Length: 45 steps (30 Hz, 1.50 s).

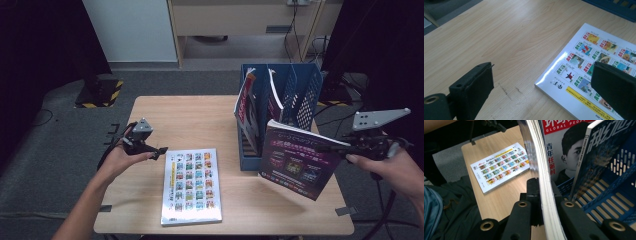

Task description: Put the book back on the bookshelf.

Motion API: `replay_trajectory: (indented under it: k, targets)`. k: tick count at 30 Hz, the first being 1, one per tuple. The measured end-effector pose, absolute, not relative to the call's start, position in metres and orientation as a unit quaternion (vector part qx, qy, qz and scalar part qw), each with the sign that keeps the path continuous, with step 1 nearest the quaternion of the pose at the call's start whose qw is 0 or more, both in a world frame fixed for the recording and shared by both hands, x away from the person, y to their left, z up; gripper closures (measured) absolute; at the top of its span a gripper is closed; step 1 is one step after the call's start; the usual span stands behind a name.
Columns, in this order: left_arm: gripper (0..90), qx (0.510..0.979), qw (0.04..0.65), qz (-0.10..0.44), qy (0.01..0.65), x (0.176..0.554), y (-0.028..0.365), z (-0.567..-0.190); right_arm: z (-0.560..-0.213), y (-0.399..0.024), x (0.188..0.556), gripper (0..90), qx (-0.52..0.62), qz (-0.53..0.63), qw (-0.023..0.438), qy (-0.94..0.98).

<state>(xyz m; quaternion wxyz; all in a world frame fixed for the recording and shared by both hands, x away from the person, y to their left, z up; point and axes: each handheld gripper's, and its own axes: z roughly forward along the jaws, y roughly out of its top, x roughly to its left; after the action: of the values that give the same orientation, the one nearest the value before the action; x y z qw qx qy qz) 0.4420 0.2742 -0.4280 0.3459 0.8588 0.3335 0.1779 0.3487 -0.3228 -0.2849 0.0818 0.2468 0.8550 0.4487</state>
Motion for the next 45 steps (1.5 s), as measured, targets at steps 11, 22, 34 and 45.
replay_trajectory:
  k: [11, 22, 34, 45]
  targets:
    - [4.1, 0.856, 0.35, 0.18, 0.335, 0.441, 0.275, -0.426, -0.279, -0.347, 0.341, 84.5, 0.266, 0.452, 0.093, 0.846]
    - [4.1, 0.854, 0.353, 0.18, 0.336, 0.44, 0.279, -0.426, -0.266, -0.359, 0.335, 84.5, 0.273, 0.458, 0.104, 0.84]
    - [4.2, 0.852, 0.357, 0.179, 0.339, 0.439, 0.283, -0.428, -0.235, -0.36, 0.338, 84.5, 0.273, 0.466, 0.125, 0.832]
    - [4.2, 0.851, 0.357, 0.179, 0.342, 0.439, 0.287, -0.43, -0.211, -0.366, 0.35, 84.5, 0.291, 0.465, 0.153, 0.822]
